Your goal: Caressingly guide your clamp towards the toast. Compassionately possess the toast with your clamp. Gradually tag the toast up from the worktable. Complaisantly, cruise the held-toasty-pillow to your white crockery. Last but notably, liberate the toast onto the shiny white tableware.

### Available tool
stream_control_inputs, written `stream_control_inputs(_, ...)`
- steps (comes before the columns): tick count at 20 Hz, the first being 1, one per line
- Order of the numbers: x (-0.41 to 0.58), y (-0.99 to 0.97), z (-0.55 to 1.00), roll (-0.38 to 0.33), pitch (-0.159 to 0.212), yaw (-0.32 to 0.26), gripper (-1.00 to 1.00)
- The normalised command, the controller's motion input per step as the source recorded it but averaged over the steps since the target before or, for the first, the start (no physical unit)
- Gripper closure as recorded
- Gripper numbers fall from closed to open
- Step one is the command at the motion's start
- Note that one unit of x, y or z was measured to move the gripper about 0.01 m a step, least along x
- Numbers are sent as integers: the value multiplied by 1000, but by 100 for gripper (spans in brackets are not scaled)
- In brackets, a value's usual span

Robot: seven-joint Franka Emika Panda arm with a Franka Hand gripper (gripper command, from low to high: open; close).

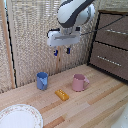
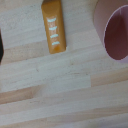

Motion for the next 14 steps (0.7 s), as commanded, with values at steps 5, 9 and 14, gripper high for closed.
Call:
stream_control_inputs(5, -261, 264, -187, -33, 20, 66, -100)
stream_control_inputs(9, -299, 249, -230, -28, 39, 86, -100)
stream_control_inputs(14, -225, 181, -270, -23, 39, 79, -100)
